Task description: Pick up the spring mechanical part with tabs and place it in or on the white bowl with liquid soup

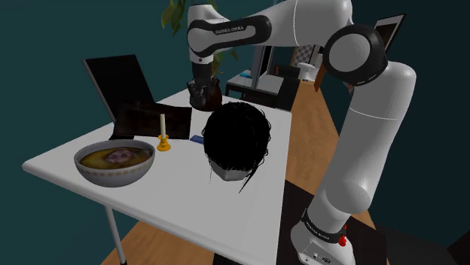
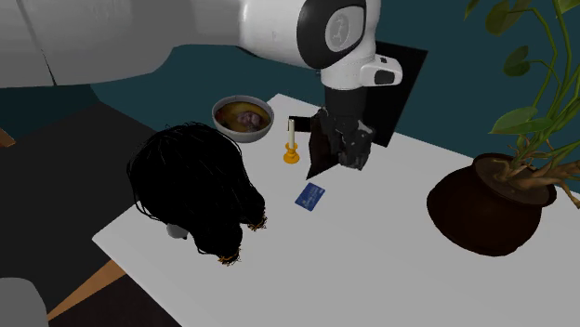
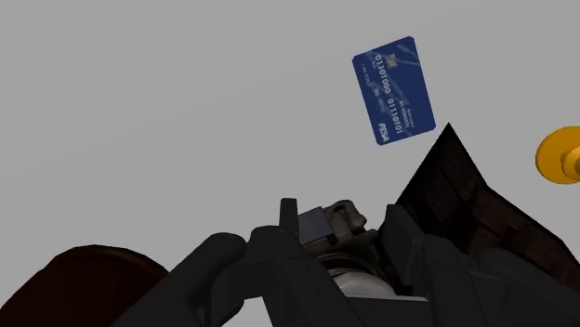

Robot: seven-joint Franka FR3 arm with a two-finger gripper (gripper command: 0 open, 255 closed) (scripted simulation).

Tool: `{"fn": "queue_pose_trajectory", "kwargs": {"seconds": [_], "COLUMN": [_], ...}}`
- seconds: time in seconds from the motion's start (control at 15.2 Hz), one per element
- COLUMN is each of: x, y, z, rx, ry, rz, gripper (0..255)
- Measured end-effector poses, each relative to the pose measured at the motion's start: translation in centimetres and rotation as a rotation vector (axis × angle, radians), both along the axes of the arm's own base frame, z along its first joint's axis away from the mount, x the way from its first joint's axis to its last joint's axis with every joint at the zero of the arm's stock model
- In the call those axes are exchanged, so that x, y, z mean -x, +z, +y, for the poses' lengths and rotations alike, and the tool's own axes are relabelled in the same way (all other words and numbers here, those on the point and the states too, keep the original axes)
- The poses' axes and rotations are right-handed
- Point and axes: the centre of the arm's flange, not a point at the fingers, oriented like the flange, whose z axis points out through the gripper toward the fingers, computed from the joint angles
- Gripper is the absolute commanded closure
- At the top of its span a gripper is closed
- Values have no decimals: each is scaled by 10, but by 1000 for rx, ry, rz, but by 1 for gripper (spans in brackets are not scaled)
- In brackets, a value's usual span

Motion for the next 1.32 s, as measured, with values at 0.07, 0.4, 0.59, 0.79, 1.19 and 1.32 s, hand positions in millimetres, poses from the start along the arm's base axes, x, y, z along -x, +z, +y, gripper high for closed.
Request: {"fn": "queue_pose_trajectory", "kwargs": {"seconds": [0.07, 0.4, 0.59, 0.79, 1.19, 1.32], "x": [0, -1, -3, 2, 16, 21], "y": [6, 31, 48, 53, 52, 54], "z": [0, 0, 1, 16, 91, 118], "rx": [0, 0, 0, 0, 0, 0], "ry": [0, 0, 0, 1, 2, 2], "rz": [0, 0, 0, 0, 0, 0], "gripper": [255, 255, 255, 255, 255, 255]}}
